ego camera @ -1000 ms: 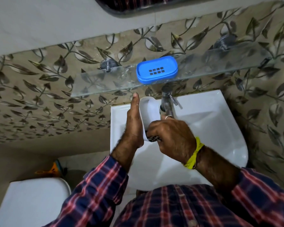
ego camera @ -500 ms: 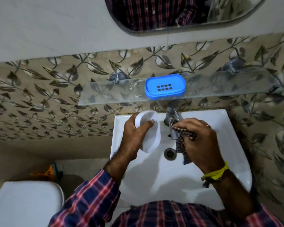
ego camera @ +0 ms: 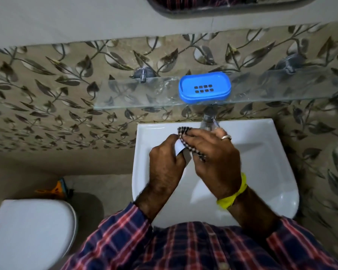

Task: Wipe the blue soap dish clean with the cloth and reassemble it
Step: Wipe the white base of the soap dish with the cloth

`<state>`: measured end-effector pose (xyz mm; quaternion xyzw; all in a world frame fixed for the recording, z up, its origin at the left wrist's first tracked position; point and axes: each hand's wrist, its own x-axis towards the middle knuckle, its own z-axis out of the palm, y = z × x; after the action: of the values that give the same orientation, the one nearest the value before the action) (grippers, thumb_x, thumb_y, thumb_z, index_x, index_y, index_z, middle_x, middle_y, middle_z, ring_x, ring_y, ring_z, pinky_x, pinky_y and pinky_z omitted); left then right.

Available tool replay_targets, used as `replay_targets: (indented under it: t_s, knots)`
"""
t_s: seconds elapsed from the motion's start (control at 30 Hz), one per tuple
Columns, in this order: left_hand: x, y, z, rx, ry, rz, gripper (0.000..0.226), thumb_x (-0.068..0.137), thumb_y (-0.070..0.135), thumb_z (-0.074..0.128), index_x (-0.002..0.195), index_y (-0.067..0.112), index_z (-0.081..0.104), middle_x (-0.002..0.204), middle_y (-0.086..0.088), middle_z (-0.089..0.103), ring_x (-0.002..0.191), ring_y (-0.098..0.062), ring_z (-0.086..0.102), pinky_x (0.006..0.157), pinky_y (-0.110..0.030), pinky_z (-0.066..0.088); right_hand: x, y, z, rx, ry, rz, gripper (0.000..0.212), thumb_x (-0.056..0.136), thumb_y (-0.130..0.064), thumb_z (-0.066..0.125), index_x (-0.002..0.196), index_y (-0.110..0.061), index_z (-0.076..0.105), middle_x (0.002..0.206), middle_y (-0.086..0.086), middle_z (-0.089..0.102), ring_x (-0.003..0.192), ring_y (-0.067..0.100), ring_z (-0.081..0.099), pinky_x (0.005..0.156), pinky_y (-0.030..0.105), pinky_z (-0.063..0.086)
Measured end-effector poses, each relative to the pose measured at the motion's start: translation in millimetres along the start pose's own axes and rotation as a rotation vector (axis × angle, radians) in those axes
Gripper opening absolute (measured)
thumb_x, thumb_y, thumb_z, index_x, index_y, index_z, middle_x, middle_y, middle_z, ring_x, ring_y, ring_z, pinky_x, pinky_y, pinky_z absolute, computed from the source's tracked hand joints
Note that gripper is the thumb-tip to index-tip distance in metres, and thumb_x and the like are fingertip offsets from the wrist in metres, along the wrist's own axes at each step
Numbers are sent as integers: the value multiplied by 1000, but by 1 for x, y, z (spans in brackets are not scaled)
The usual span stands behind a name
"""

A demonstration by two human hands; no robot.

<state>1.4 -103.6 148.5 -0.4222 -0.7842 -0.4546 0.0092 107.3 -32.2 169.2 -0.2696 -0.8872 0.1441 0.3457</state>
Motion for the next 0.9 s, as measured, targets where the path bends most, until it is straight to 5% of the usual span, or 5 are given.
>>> replay_targets:
  t_s: [0.33,0.47,0.73,0.8,0.9]
  knots:
    - [-4,-7,-19,-56,-32,-16,36,83,29,49,98,6,72,84,-5,74,75,-14,61,66,-16,37,0,-3,16,153,91,83,29,72,7,68,97,-6,77,101,7,76,97,24,71,92,39,51]
    - [-7,-7,-18,-89,-11,-24,26,84,8,50,98,5,72,88,-3,73,79,-13,63,73,-7,41,-1,-5,20,112,135,95,27,74,4,68,97,-6,76,101,7,76,96,24,71,91,34,51]
    - [-7,0,-17,-343,-2,-41,25,89,3,52,105,10,70,100,7,71,97,-4,67,83,-24,53,-6,2,24,204,224,265,19,73,0,73,91,-6,77,90,8,76,83,24,71,82,36,56]
    - [-8,-3,-16,-195,-55,-44,27,89,-6,58,109,6,71,106,-5,73,102,-20,68,90,-39,54,-4,5,18,44,219,166,21,75,-4,71,94,-9,77,94,6,76,88,21,67,87,32,49]
    - [-4,8,-18,160,-124,-57,23,90,12,68,112,15,70,105,-9,75,97,-32,69,83,-34,51,4,-1,10,-54,236,32,25,78,-5,69,102,-10,76,99,5,76,93,17,60,88,33,48]
